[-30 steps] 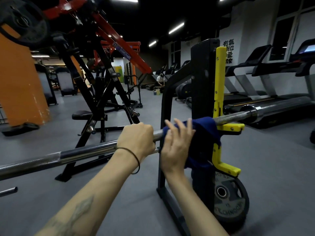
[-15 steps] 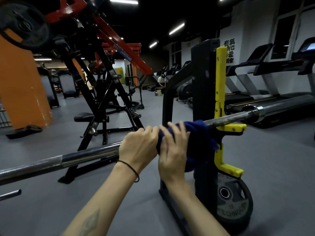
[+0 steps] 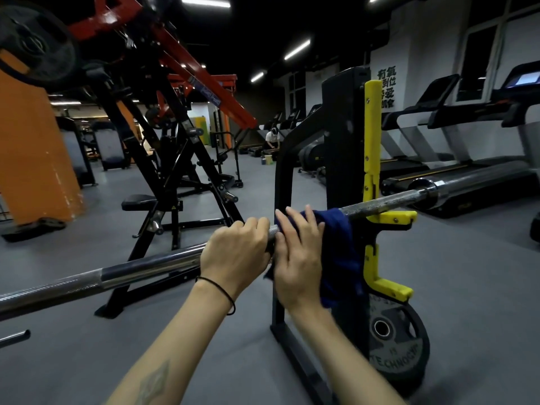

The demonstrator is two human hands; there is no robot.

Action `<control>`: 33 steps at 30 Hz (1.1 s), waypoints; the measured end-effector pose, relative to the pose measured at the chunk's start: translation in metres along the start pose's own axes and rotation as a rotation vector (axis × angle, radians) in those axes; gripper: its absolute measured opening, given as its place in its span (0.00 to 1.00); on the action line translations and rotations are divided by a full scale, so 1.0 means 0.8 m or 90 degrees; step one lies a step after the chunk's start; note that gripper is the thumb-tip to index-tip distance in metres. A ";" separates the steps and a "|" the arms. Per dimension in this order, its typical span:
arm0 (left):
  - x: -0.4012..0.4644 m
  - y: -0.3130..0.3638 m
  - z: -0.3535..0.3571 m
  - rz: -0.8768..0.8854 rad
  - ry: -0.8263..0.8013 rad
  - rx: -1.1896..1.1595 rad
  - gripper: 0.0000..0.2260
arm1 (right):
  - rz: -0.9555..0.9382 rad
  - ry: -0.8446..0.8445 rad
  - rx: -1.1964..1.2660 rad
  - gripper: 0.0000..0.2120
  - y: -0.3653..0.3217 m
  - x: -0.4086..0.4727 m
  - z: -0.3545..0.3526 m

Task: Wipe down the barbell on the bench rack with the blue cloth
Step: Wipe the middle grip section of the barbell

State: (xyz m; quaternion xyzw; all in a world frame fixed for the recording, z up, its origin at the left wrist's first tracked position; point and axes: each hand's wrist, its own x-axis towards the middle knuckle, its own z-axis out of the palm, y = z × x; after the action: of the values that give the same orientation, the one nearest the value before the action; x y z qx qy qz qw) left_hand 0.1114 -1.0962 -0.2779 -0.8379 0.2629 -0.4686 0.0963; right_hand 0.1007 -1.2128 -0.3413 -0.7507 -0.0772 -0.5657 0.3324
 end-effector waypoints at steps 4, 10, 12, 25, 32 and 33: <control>-0.002 -0.002 0.000 0.004 0.006 -0.009 0.15 | -0.152 -0.106 -0.140 0.21 0.091 0.030 -0.064; 0.006 0.004 -0.003 -0.060 -0.046 -0.006 0.19 | 0.124 0.052 -0.074 0.20 0.092 0.039 -0.053; 0.009 0.006 -0.005 -0.080 -0.048 -0.002 0.19 | 0.085 0.039 -0.048 0.19 0.052 0.024 -0.028; 0.023 0.008 -0.021 -0.053 -0.184 -0.004 0.04 | 0.032 0.033 -0.107 0.24 0.141 0.026 -0.068; 0.059 -0.018 -0.021 -0.186 -0.506 -0.365 0.09 | -0.068 -0.009 -0.033 0.25 0.023 -0.010 0.001; 0.062 -0.022 -0.019 -0.184 -0.523 -0.410 0.09 | -0.099 -0.038 -0.032 0.24 0.015 -0.013 0.000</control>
State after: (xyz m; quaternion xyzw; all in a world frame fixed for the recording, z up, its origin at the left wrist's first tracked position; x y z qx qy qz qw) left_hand 0.1258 -1.1065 -0.2266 -0.9670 0.2156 -0.0066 -0.1357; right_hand 0.1032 -1.2192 -0.3554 -0.7669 -0.1310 -0.5690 0.2664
